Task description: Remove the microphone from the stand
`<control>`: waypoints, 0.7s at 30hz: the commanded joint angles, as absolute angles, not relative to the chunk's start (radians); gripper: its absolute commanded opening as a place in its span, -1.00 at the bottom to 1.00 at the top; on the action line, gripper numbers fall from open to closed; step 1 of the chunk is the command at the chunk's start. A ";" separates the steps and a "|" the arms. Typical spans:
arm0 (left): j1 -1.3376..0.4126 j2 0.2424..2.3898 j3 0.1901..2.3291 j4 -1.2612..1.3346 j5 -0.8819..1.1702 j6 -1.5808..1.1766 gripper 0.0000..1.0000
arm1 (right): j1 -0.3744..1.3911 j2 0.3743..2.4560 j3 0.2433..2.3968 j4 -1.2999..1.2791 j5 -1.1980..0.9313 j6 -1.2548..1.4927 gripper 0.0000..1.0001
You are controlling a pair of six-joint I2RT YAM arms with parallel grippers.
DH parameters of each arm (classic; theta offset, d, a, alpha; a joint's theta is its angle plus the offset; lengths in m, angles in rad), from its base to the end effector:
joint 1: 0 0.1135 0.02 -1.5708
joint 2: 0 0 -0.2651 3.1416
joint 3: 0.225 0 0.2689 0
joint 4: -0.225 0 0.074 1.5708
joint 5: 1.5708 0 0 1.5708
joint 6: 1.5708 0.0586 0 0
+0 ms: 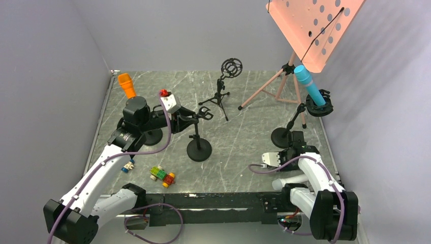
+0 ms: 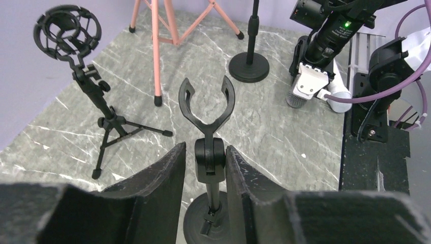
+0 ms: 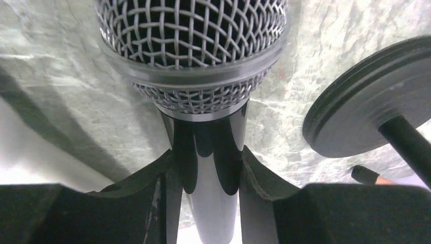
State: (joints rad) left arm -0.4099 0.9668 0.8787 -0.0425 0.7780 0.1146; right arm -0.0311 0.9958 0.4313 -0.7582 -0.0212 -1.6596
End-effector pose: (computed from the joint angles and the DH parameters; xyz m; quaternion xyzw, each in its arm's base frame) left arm 0.2134 -0.1376 0.3533 0.4219 0.6069 -0.3718 0.5616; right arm 0.1619 -0.0038 0.1179 -0.7225 0.6802 -0.0856 0.0900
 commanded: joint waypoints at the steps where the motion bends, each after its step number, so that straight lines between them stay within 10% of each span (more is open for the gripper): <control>1: -0.410 0.940 0.879 0.059 0.775 0.111 -0.20 | -0.083 1.023 0.430 -0.777 0.047 -1.760 -0.36; 21: -0.408 0.935 0.858 0.089 0.775 0.094 -0.08 | -0.164 0.843 0.461 -1.099 0.027 -1.996 0.07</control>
State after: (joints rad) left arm -0.4099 0.9527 0.8661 0.0277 0.7757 0.1104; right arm -0.1585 0.8753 0.4206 -0.9428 0.0261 -1.9373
